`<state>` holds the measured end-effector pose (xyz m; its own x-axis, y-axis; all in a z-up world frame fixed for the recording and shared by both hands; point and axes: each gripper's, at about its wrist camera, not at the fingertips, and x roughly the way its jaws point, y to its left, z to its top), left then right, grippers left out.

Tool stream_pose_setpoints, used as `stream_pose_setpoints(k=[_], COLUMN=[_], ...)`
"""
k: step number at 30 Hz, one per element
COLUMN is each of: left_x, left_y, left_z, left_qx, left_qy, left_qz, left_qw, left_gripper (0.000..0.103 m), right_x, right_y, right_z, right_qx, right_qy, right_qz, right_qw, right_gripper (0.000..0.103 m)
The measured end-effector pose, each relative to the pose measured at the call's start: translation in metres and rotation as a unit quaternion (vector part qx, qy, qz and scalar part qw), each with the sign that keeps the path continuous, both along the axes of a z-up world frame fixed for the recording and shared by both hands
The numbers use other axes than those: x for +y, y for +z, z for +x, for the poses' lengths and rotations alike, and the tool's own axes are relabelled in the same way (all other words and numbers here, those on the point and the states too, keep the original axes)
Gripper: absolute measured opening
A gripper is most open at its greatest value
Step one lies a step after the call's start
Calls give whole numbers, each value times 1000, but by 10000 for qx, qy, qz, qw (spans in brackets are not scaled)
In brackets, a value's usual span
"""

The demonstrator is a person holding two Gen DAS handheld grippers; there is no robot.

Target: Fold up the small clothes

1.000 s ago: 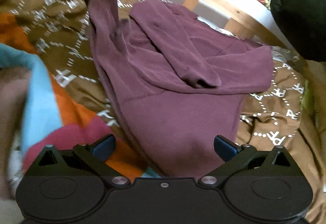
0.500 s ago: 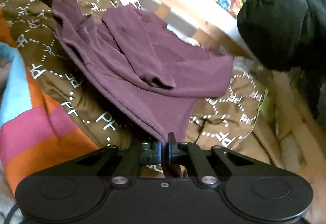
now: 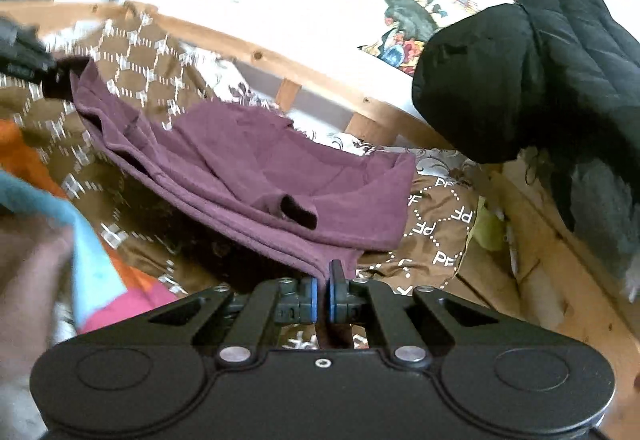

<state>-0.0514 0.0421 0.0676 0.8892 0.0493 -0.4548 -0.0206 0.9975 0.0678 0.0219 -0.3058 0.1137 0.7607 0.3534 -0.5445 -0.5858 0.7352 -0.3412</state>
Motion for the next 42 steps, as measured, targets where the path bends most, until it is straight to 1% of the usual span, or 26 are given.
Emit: stream_pose_setpoints(k=[2, 7, 9, 12, 14, 16, 19, 22, 25, 27, 29, 32, 34, 38, 42], left_x=[4, 17, 20, 19, 15, 16, 20, 24, 29, 29, 30, 23, 24, 33, 44], left_y=[8, 31, 37, 43, 46, 51, 60, 68, 72, 70, 64, 48, 33, 0, -30], left_z=[-14, -43, -50, -48, -39, -21, 15, 55, 103, 138, 167, 209, 233, 275, 303], left_qx=[-103, -331, -405, -383, -385, -336, -124, 66, 314, 558, 720, 894, 1048, 1338, 1686], left_qy=[-73, -314, -437, -573, -598, -552, -353, -115, 115, 262, 342, 460, 545, 705, 814], left_qz=[-42, -362, -377, -251, -66, -41, -168, -222, -32, 200, 325, 464, 436, 249, -42], left_qw=[9999, 9983, 9975, 9973, 9974, 9979, 9992, 9997, 9994, 9979, 9963, 9939, 9920, 9882, 9823], left_gripper=[3, 4, 4, 4, 4, 4, 4, 4, 4, 4, 4, 4, 4, 4, 4], right_x=[-5, -16, -20, -21, -19, -16, -11, -4, 4, 9, 16, 29, 38, 52, 63], right_y=[12, 40, 51, 66, 71, 70, 64, 58, 50, 44, 36, 19, 3, -31, -64], right_z=[-12, -47, -59, -69, -67, -59, -34, 5, 47, 77, 108, 150, 177, 224, 252], right_qx=[174, 611, 730, 726, 642, 531, 326, 138, -59, -89, -91, -133, -47, 253, 483], right_qy=[-19, -77, -85, -68, -61, -72, -130, -258, -375, -428, -455, -503, -566, -775, -917], right_qz=[227, 697, 827, 898, 882, 846, 859, 969, 1027, 1110, 1158, 1141, 1187, 1331, 1356], right_qw=[9996, 9957, 9939, 9933, 9940, 9950, 9957, 9949, 9940, 9929, 9922, 9921, 9913, 9878, 9853], right_gripper=[4, 4, 4, 4, 4, 4, 4, 4, 4, 4, 4, 4, 4, 5, 5])
